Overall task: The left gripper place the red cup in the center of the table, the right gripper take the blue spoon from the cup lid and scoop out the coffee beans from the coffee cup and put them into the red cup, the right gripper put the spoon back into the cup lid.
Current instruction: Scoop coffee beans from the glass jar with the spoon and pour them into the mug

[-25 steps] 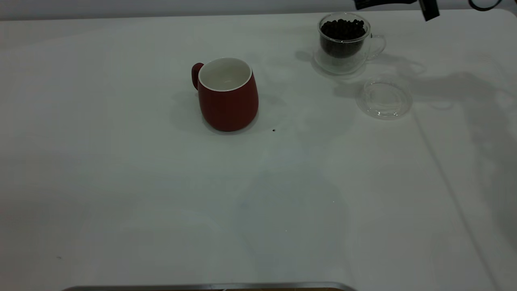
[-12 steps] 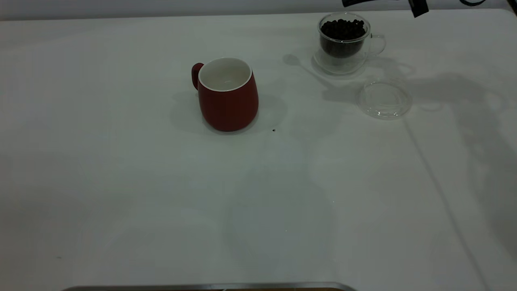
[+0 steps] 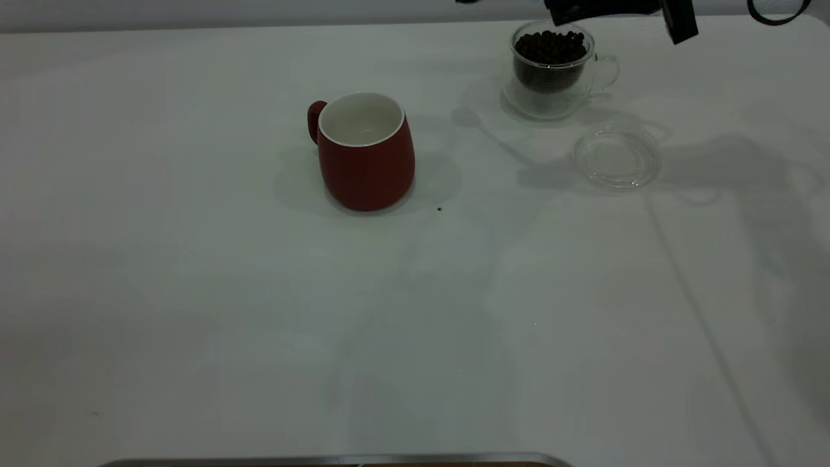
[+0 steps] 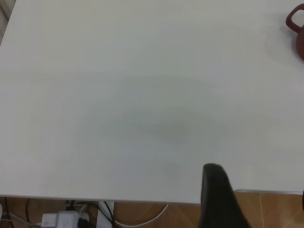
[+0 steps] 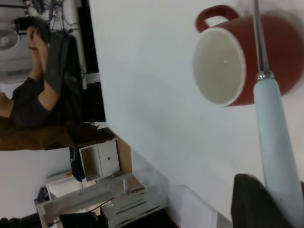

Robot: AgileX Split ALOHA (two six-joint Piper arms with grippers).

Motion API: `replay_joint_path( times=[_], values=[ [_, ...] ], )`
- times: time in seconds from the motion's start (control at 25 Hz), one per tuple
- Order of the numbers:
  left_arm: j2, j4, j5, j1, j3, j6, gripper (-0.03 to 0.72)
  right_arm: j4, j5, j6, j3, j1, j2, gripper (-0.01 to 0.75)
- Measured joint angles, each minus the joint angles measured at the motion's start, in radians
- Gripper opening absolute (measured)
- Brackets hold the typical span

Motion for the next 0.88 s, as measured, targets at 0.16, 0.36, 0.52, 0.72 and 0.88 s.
replay_joint_path(
  times=[0.16,0.36,0.52,0.72,0.88],
  values=[
    [0.0,0.0,0.0,0.0,0.0,0.0,0.482,0.014,0.0,-0.032,0.047,0.037,-0.024,0.095],
    [0.0,0.0,0.0,0.0,0.0,0.0,0.482,0.057,-0.001,-0.075,0.102,0.093,-0.027,0.095],
    [0.0,0.0,0.0,0.0,0.0,0.001,0.482,0.074,-0.003,-0.1,0.125,0.141,-0.027,0.095],
    [0.0,0.0,0.0,0.0,0.0,0.001,0.482,0.096,-0.003,-0.115,0.125,0.176,-0.027,0.095],
    [0.0,0.0,0.0,0.0,0.0,0.001,0.482,0.096,-0.004,-0.121,0.125,0.18,-0.027,0.095]
  ],
)
